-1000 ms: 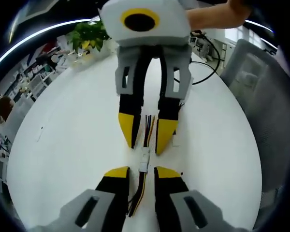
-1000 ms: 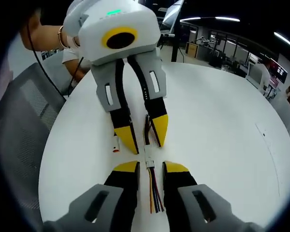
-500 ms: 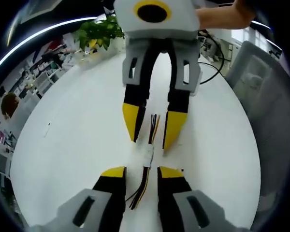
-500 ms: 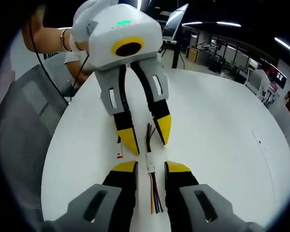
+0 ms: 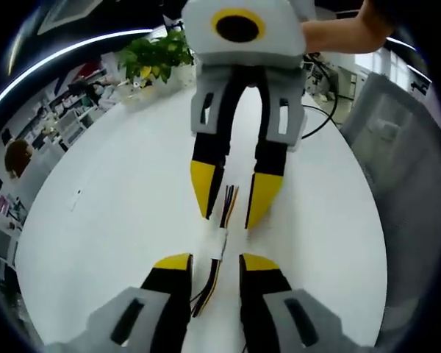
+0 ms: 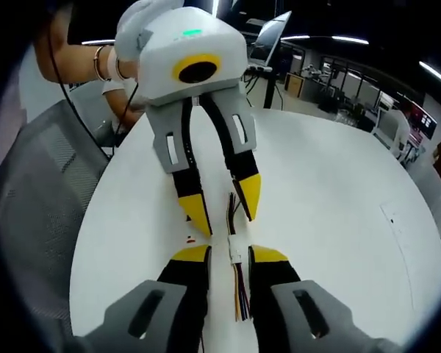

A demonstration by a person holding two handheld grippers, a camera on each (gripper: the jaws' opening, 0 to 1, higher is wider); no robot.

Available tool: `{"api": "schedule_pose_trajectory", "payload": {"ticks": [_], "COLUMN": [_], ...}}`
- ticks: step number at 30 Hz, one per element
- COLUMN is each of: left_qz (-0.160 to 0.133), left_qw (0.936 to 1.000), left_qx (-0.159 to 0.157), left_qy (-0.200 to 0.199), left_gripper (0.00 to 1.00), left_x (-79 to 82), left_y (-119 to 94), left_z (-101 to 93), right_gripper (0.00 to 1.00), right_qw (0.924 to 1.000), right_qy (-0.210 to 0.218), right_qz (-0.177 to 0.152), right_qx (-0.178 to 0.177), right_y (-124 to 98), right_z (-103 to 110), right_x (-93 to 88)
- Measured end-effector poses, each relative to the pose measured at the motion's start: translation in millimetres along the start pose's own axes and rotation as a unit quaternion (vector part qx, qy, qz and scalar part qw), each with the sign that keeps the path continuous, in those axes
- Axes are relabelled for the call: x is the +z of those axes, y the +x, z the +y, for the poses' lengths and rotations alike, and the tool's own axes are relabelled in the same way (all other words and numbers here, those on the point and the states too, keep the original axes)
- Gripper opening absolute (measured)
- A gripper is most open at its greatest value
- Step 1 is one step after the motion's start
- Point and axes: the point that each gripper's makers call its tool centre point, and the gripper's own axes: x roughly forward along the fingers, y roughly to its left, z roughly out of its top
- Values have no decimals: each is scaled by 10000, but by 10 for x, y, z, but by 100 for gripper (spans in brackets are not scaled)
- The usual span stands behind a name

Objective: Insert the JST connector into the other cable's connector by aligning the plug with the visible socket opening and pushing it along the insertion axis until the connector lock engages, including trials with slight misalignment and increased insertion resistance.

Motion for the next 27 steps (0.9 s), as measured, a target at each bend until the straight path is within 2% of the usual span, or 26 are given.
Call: {"api": "schedule_pose_trajectory", "payload": {"ticks": [27], "left_qz": [-35], "left_qw": [9998], "left_qx": [-8], "left_qy": [-183], "left_gripper": [19], "left_x": [11], "left_y": [-18], "left_z": [-224], "right_gripper": [15], "right_qw": [9999], "right_qy": [41], "right_qz": [87], "right_qx": [129], "right_y": [-89], "right_z": [206], "right_x": [-89]}}
